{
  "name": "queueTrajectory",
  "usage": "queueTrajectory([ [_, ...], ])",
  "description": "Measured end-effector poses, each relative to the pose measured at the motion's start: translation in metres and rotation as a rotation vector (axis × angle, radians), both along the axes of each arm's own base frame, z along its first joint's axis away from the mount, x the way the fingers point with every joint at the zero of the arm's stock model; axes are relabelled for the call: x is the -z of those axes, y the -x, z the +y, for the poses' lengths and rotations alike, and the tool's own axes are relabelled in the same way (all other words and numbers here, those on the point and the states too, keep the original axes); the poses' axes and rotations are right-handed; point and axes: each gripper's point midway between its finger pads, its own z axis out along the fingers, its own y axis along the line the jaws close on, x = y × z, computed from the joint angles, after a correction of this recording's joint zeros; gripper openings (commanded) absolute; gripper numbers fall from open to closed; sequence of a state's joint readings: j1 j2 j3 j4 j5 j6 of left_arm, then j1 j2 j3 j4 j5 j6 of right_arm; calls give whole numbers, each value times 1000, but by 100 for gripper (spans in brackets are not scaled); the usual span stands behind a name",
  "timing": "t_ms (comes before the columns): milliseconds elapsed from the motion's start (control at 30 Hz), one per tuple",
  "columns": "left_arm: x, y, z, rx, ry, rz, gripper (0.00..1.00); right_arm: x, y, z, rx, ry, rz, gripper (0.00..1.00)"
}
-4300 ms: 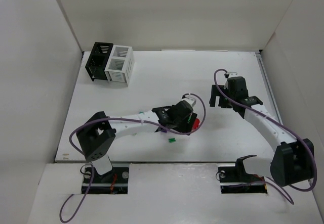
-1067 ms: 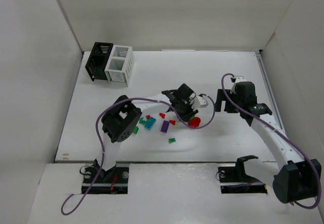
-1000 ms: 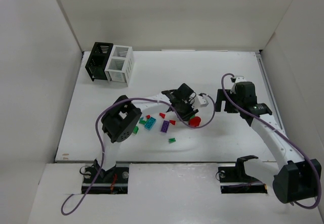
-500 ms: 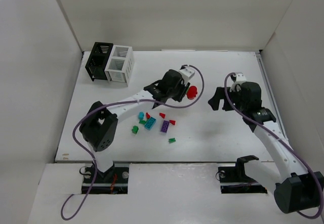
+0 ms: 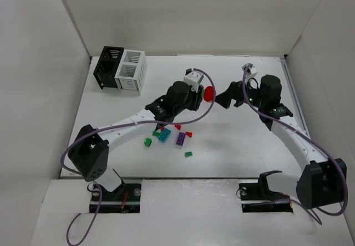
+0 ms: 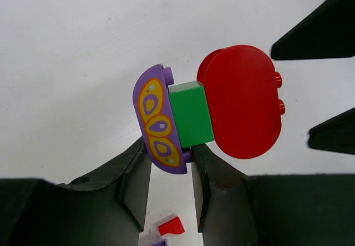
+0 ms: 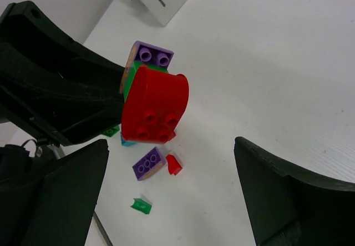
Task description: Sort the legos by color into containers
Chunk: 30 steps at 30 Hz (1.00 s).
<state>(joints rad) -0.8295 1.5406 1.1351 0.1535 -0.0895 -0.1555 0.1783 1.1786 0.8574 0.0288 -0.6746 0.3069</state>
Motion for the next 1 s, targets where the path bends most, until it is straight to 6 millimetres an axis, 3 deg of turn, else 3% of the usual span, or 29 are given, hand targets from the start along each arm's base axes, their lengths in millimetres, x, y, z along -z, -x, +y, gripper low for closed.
queueTrajectory([
  [200,-9,3,-7,2,35,-18,19,-4,4,17,-63,-36,2,89],
  [400,-11,5,-10,10,44,-21,20,-17,-4,29,-101,-102,-7,86],
  [533,-13,10,-16,29,50,-28,20,-12,-7,37,-117,-130,29,82],
  [767,-23,15,-21,51,75,-50,20,-15,-10,44,-94,-149,33,57],
  [867,-28,18,-23,58,86,-60,20,-17,-13,45,-64,-158,34,56],
  [1000,-31,19,-24,60,97,-70,20,-22,-14,47,-41,-168,24,45],
])
